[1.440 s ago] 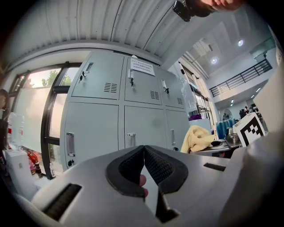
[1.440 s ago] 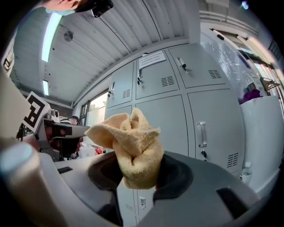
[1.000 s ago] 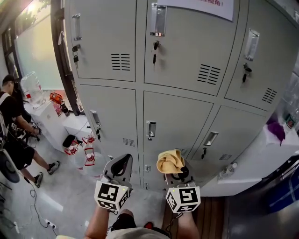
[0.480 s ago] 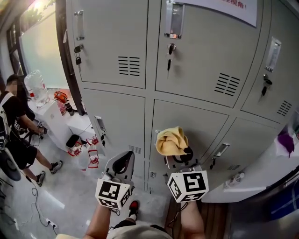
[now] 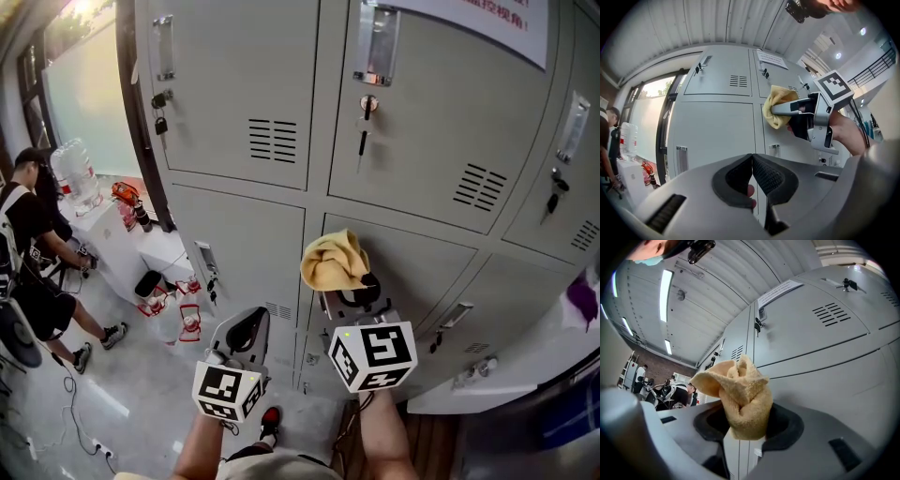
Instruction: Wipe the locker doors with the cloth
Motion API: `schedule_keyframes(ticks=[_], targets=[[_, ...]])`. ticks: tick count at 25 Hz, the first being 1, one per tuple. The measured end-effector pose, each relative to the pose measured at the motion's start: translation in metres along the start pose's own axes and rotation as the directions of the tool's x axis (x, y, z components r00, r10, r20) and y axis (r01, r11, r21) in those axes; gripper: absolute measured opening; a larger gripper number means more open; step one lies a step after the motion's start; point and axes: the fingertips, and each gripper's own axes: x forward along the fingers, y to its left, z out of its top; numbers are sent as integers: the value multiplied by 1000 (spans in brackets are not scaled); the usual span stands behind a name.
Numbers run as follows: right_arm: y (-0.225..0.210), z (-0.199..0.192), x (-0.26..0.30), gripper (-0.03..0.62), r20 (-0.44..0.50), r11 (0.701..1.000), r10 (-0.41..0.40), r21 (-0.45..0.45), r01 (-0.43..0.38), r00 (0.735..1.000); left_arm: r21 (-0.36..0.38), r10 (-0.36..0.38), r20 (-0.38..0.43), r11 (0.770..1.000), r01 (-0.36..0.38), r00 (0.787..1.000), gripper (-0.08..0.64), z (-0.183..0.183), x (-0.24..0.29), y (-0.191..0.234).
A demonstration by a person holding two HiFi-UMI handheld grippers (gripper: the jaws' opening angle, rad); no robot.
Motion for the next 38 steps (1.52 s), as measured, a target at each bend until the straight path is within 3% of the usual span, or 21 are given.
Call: schedule_keyframes(ticks=[15,38], targets=[[-11,-2,16,183,-4,999,-33,9,33,999,-25,14,6,1000,-14,1000,23,-2,4,14],[-84,7,-40,183,-9,975,-224,1,224,974,-15,-91,9,996,91,996,23,1,18,-28]])
